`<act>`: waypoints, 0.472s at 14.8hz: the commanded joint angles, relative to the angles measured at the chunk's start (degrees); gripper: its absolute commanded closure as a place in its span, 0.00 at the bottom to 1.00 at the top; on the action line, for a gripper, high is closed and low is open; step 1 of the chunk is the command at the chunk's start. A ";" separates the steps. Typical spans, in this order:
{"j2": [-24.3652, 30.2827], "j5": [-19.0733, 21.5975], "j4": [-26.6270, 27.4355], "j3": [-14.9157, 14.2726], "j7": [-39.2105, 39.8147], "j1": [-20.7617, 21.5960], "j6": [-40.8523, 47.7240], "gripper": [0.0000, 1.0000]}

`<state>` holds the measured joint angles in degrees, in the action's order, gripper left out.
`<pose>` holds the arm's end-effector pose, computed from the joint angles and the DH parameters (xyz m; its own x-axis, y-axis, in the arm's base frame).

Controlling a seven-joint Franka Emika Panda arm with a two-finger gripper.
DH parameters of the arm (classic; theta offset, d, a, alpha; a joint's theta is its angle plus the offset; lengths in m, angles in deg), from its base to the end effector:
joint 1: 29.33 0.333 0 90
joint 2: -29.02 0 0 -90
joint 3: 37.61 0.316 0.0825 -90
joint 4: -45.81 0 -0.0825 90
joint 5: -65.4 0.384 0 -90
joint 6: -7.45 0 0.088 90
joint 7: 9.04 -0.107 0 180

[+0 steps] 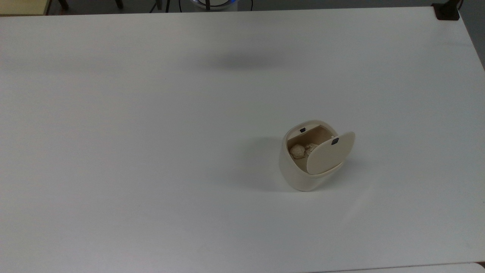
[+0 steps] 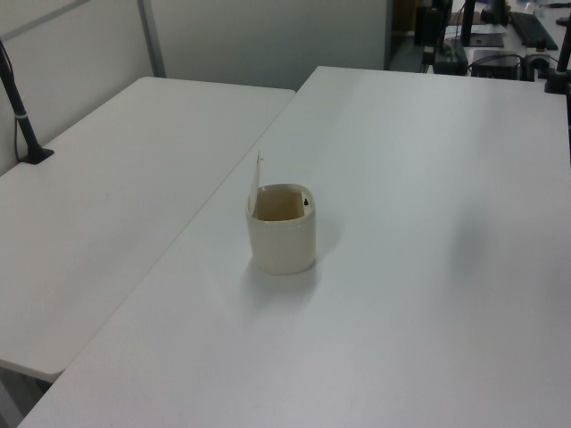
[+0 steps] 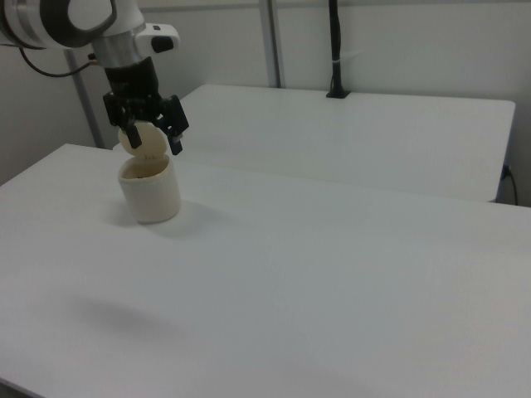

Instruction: Close the trash bin

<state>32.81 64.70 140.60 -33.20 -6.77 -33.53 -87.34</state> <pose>0.5417 0.0022 0.6285 0.9969 0.0444 0.0652 0.0432 -0.9989 0.0199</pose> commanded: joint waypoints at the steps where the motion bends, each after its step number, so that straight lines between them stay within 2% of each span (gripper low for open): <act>1: 0.25 -0.44 0.22 -0.27 1.42 0.60 0.14 0.00; 7: 0.25 -0.35 0.22 -0.19 1.07 0.60 0.14 0.00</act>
<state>32.80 64.70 140.60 -33.16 -6.30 -33.51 -87.34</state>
